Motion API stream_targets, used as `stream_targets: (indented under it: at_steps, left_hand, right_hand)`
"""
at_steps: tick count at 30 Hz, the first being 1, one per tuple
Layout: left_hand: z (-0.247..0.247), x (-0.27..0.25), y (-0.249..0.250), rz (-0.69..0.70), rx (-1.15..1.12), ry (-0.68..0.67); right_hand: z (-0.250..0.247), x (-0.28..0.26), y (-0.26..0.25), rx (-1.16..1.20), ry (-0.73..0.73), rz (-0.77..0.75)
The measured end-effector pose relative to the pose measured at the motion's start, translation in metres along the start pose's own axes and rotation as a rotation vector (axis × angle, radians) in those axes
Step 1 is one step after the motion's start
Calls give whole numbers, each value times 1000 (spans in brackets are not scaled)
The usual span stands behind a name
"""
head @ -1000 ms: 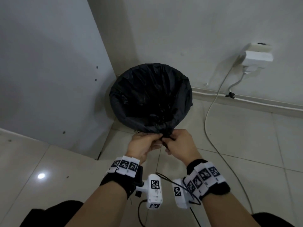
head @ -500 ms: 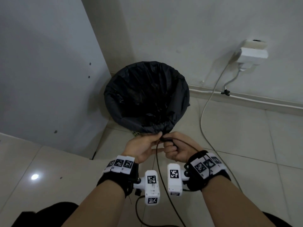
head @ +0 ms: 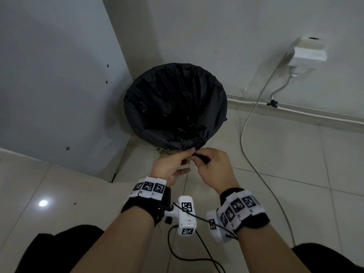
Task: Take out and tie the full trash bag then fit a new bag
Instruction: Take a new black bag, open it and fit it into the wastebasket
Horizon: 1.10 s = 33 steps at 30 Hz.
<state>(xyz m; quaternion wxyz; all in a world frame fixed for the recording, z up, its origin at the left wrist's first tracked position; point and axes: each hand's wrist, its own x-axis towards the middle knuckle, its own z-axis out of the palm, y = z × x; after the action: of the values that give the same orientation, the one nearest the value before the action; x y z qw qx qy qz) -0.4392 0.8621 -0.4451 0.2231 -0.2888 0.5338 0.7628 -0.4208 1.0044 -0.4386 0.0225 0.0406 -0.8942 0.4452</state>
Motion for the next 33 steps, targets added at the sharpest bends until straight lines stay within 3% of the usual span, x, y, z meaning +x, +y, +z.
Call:
stream_targets:
  at_steps: [6,9,11,13,15,17,22,29,31,33]
  left_hand:
    - [-4,-8,1,-65,-103,-307]
    - [-10,-9,1,-46,-99,-342]
    - [-9,-7,-2,-13,-72,-262]
    - [-2,-7,-3,13,-69,-161]
    - [3,-6,-3,47,-79,-79]
    - [5,-6,-2,62,-101,-32]
    - [7,-9,-2,13,-111,5]
    - [0,-12,5,-11,55,-85]
    - [-1,-14,5,-21,19,-145]
    - [-2,-15,2,-49,-46,-200]
  right_hand:
    - [-3,7,-19,1011,-346,783]
    - [-10,11,-12,1116,-412,944]
    - [-10,10,-11,898,-349,930]
    - [-7,5,-11,617,-98,817]
    - [-5,-1,-15,527,131,624]
    - [-4,-8,-19,450,177,386]
    - [8,-17,-5,-55,111,-112]
    - [22,-10,0,-168,203,-162]
    - [21,-5,-2,-41,130,-29]
    - [16,2,-5,349,-21,308]
